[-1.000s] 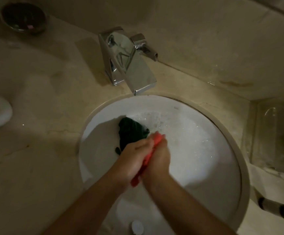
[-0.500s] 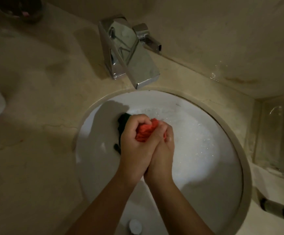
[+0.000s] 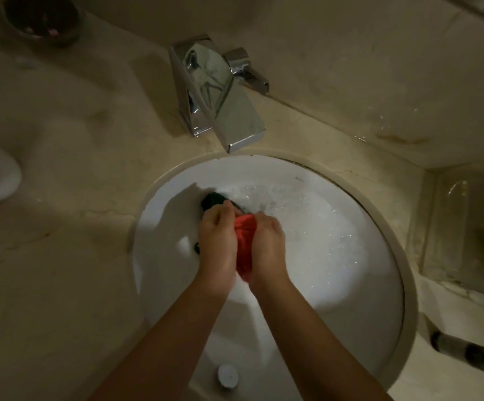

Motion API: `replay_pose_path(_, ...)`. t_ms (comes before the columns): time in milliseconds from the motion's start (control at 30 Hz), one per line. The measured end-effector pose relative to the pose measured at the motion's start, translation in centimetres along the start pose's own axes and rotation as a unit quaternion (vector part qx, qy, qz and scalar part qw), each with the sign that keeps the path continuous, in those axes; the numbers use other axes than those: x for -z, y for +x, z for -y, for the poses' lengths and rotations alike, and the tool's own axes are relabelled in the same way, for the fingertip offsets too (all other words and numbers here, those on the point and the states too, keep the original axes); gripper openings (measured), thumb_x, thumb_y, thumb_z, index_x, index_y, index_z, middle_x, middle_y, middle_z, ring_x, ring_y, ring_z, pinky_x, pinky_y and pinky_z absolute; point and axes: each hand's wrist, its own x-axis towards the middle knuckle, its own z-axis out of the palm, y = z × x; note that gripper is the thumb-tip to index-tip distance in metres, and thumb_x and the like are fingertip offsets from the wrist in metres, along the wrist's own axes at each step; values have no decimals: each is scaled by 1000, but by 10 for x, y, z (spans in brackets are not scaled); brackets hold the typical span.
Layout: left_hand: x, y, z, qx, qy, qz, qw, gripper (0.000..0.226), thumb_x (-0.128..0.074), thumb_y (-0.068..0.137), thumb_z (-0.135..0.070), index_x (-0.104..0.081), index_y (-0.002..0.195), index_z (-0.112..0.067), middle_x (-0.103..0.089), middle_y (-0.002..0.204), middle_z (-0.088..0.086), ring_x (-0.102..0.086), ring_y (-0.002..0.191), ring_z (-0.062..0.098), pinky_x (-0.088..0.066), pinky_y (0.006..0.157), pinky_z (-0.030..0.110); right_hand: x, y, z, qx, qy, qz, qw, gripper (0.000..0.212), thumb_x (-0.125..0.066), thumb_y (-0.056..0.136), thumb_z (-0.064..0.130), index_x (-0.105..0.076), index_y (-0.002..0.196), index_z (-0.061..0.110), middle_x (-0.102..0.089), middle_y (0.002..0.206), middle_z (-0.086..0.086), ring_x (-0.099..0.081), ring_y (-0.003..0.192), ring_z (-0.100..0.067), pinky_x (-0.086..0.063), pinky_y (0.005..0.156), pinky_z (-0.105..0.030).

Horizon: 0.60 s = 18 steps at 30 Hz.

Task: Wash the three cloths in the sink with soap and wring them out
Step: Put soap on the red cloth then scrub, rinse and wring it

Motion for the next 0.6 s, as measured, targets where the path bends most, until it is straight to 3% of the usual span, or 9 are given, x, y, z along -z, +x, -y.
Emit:
replay_pose_path(33, 4, -1, -1, -5, -1, 26, 1000, 12, -56, 96, -35, -64, 102, -27, -69, 102, 2, -68, 96, 21, -57, 85, 41, 4, 1, -2, 62, -24, -23, 998, 11, -45, 96, 41, -54, 90, 37, -58, 98, 3, -59, 91, -19, -58, 78, -41)
replay_pose_path(133, 15, -8, 0, -3, -2, 163, 987, 60, -73, 68, -52, -58, 124, -34, -63, 124, 0, -62, 114, 20, -52, 97, 41, 17, -11, -9, 244, -123, -8, 962, 13, -42, 88, 52, -55, 84, 52, -55, 98, 18, -57, 98, -16, -54, 85, -44)
replay_pose_path(233, 23, -6, -2, -18, -36, 183, 982, 82, -82, 50, -41, -56, 127, -32, -66, 122, 1, -64, 112, 18, -51, 95, 37, 33, -23, -21, 327, -88, 35, 940, 26, -41, 95, 36, -66, 95, 31, -62, 93, 10, -61, 88, -11, -53, 74, -29)
replay_pose_path(300, 23, -8, -4, -13, -52, 184, 981, 79, -82, 53, -35, -56, 127, -29, -67, 120, 2, -65, 111, 20, -52, 93, 37, 39, -21, -26, 390, -100, 2, 915, 27, -42, 96, 36, -59, 117, 35, -55, 114, 15, -58, 105, -16, -53, 83, -31)
replay_pose_path(367, 19, -15, 0, -16, -52, 164, 985, 63, -79, 61, -38, -60, 120, -30, -69, 114, 0, -68, 106, 18, -54, 90, 37, 35, -21, -28, 407, -136, 19, 903, 41, -47, 92, 45, -42, 132, 46, -43, 132, 17, -49, 123, -17, -48, 96, -31)
replay_pose_path(400, 15, -20, 2, -26, -50, 148, 987, 51, -77, 67, -43, -62, 113, -27, -70, 108, -1, -69, 101, 17, -56, 87, 37, 32, -20, -31, 405, -138, 46, 902, 46, -51, 89, 48, -42, 133, 41, -45, 131, 14, -50, 123, -16, -48, 97, -30)
replay_pose_path(467, 9, -26, 9, -72, -19, 117, 990, 33, -66, 84, -51, -62, 92, -19, -69, 84, -2, -69, 82, 16, -57, 77, 34, 26, -24, -25, 352, -89, 67, 929, 43, -61, 80, 45, -54, 117, 26, -59, 109, 10, -61, 102, -8, -53, 84, -26)
replay_pose_path(533, 8, -27, 12, -115, 48, 78, 989, 32, -51, 97, -38, -58, 71, -20, -62, 61, -8, -64, 63, 6, -51, 62, 24, 22, -21, -19, 274, -39, 67, 959, 28, -68, 78, 41, -57, 91, 18, -60, 79, 8, -60, 72, -7, -53, 66, -24)
replay_pose_path(600, 13, -25, 12, -158, 110, 51, 980, 37, -44, 101, -25, -60, 68, -20, -63, 56, -8, -62, 56, 2, -48, 55, 17, 18, -17, -12, 225, -79, 48, 970, 25, -63, 91, 31, -57, 73, 14, -55, 62, 3, -54, 59, -13, -50, 57, -29)
